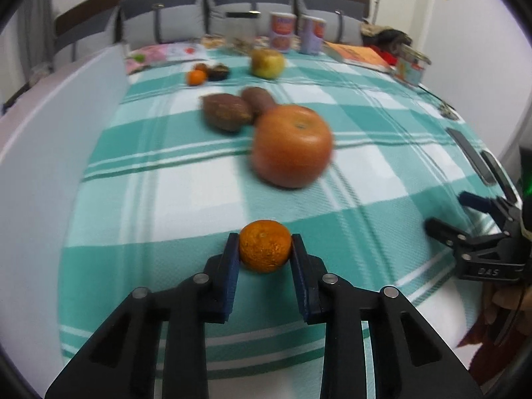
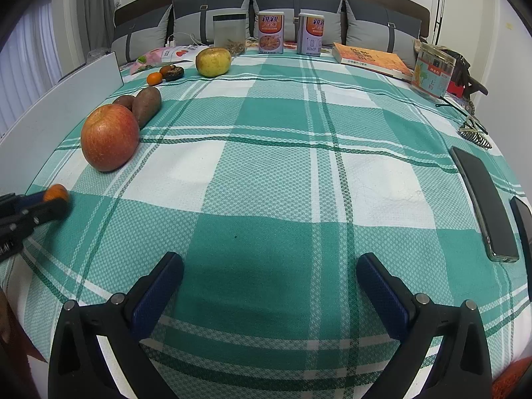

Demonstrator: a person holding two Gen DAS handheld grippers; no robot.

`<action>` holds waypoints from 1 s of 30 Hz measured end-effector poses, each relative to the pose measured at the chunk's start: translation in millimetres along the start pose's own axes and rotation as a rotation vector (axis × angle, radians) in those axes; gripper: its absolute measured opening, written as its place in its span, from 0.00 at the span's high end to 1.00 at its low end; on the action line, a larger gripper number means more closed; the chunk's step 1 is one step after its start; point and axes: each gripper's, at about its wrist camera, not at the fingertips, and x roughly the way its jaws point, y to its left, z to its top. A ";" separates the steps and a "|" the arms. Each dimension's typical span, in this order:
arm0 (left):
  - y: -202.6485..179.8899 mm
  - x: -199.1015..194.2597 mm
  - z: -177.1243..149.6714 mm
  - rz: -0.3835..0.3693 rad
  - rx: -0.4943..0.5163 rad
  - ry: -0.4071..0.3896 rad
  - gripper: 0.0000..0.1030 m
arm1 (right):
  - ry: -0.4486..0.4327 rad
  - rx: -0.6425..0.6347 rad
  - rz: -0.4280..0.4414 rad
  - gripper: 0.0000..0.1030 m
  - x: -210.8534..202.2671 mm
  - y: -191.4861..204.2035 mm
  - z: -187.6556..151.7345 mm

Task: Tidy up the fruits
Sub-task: 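Open the left tool off the tangerine while the right tool grasps the red apple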

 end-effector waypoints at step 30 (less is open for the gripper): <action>32.8 9.5 -21.1 0.118 -0.065 0.004 0.09 | 0.149 -0.155 0.294 0.34 64.1 139.7 106.8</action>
